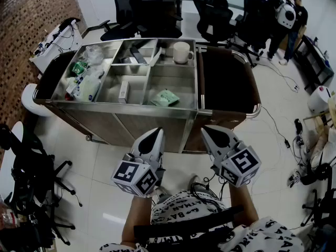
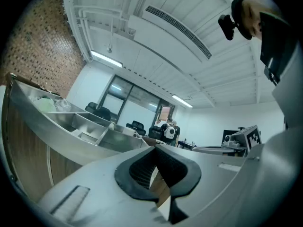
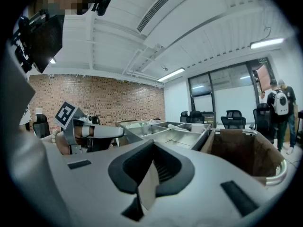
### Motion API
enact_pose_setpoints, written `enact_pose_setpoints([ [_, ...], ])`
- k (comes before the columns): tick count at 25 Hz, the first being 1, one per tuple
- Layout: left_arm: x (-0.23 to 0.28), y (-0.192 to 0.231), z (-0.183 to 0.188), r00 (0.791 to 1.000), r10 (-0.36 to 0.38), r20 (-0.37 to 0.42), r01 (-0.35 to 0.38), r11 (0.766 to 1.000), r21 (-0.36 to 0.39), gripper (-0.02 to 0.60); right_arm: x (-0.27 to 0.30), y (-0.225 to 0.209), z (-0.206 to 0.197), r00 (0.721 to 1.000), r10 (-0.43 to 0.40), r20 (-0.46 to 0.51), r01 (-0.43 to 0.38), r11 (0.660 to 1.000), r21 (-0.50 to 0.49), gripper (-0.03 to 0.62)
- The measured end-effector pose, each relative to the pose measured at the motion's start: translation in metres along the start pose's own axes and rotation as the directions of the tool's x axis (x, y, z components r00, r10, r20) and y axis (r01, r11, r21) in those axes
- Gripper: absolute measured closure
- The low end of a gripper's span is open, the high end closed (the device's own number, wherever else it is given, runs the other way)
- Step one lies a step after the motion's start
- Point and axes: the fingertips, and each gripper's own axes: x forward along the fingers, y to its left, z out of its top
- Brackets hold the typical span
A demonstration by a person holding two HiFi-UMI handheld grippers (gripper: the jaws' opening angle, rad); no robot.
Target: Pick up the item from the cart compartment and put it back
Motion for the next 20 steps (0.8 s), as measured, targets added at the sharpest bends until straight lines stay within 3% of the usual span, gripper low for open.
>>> enact_pose_setpoints([
  [6,-0.004,0.013,-0.001,1.000,0.020,-0.017,-0.020,1.000,0.008,0.588,0.003,-0.002,0.005,1.000,-0.027,0.016,0.027,1.000,-0.007,0.569],
  [14,0.005,0.034,0.016,0.999,0.019,-0.051,-0.017,0.999,0.036,0.586,0.017,-0.024,0.052,0.996,-0.092,0.018,0.093,0.987,-0.128,0.548],
  [15,0.008,0.033,0.018,0.998,0.012,-0.059,-0.009,0.999,0.044,0.584,0.022,-0.028,0.057,0.996,-0.090,0.007,0.090,0.986,-0.138,0.501],
  [16,0.013,0.032,0.021,0.998,0.002,-0.065,0.001,0.999,0.054,0.581,0.028,-0.034,0.062,0.996,-0.091,-0.007,0.089,0.985,-0.148,0.392],
  [19,0.029,0.028,0.032,0.998,-0.032,-0.063,0.036,0.996,0.077,0.578,0.049,-0.059,0.078,0.991,-0.125,-0.039,0.117,0.979,-0.169,0.356],
  [20,0.035,0.027,0.036,0.997,-0.040,-0.059,0.045,0.996,0.079,0.578,0.056,-0.069,0.083,0.990,-0.135,-0.048,0.125,0.978,-0.168,0.302],
])
